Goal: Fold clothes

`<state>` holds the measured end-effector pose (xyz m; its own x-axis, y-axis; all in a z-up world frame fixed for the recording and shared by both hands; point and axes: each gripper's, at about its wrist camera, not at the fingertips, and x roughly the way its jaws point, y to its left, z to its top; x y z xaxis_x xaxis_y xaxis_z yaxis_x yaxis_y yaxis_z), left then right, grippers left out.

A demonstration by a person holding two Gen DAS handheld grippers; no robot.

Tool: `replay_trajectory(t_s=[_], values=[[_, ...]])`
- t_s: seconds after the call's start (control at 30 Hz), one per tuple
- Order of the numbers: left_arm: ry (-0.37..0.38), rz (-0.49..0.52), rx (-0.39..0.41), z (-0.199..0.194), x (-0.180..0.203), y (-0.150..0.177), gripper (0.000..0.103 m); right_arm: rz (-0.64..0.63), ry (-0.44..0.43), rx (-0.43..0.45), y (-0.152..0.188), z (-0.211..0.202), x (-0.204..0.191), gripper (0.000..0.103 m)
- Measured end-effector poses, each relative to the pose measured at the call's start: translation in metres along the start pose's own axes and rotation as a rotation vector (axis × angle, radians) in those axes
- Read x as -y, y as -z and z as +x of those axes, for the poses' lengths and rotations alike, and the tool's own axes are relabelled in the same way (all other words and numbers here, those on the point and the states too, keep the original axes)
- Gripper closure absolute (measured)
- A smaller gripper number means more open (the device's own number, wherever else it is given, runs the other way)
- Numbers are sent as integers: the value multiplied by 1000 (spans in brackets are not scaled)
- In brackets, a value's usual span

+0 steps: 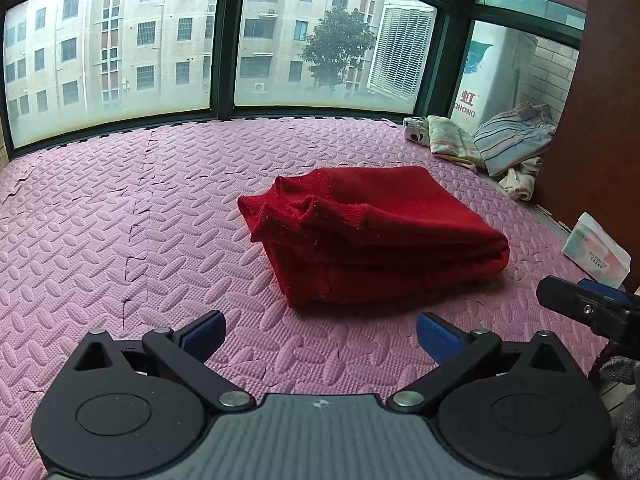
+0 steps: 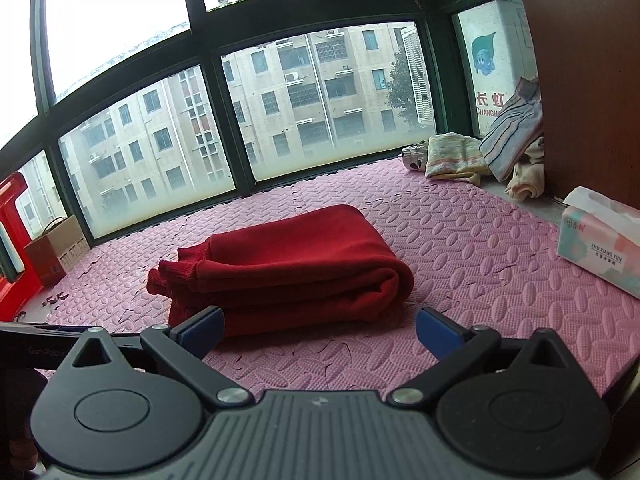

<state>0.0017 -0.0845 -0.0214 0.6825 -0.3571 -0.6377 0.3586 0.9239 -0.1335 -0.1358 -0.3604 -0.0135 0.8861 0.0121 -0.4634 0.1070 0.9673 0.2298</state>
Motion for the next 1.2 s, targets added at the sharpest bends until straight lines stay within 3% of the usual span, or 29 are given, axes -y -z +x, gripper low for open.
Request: replay_trajectory(t_s=[0.8, 1.2], values=[[55, 15, -67, 30, -14, -19, 0, -56, 121, -30, -5, 15, -36, 0], [12, -7, -46, 19, -15, -12, 0, -83, 137, -55, 1, 16, -36, 0]])
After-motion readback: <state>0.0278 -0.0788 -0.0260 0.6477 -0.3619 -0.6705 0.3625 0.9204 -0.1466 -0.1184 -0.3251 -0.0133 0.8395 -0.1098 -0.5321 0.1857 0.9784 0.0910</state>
